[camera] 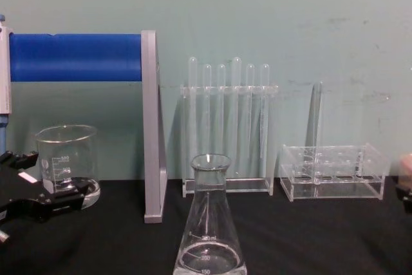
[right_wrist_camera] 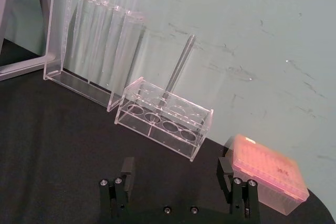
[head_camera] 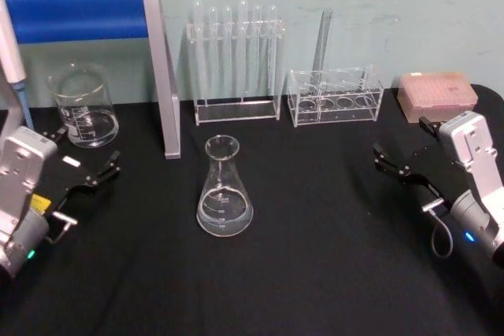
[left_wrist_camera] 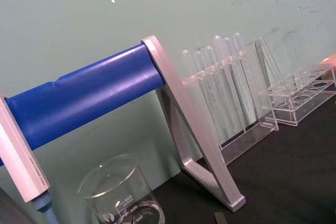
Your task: Grasp the erlenmeyer flask with one hand, shake it three times, then place it back.
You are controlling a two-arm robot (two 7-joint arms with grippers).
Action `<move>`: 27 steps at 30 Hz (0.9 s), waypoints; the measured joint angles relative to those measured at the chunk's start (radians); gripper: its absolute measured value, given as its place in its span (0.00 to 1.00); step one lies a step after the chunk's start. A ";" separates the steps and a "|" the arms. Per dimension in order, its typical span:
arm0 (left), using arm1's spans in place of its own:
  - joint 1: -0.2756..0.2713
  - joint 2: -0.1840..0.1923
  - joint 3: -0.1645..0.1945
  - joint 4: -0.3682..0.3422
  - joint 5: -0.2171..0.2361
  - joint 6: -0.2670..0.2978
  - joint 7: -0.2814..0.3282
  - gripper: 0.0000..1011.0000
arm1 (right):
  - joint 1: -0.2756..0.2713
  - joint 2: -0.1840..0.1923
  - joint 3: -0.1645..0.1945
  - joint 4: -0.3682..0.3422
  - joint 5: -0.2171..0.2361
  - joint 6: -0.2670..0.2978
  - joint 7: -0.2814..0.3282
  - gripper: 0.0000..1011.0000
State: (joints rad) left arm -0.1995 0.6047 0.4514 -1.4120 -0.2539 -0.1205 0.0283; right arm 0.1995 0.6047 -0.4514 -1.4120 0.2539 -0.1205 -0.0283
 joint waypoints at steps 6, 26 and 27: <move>0.000 0.000 0.000 0.000 0.000 0.000 0.000 0.99 | -0.017 -0.002 0.015 -0.015 0.013 0.009 0.034 0.99; 0.000 0.000 0.000 0.000 0.000 0.000 0.000 0.99 | -0.104 -0.029 0.054 -0.128 0.178 0.049 0.253 0.99; 0.000 0.000 0.000 0.000 0.000 0.000 0.000 0.99 | -0.104 -0.032 0.054 -0.128 0.184 0.050 0.265 0.99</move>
State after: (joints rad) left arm -0.1995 0.6047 0.4514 -1.4120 -0.2539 -0.1205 0.0283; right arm 0.0956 0.5732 -0.3973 -1.5403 0.4375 -0.0708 0.2364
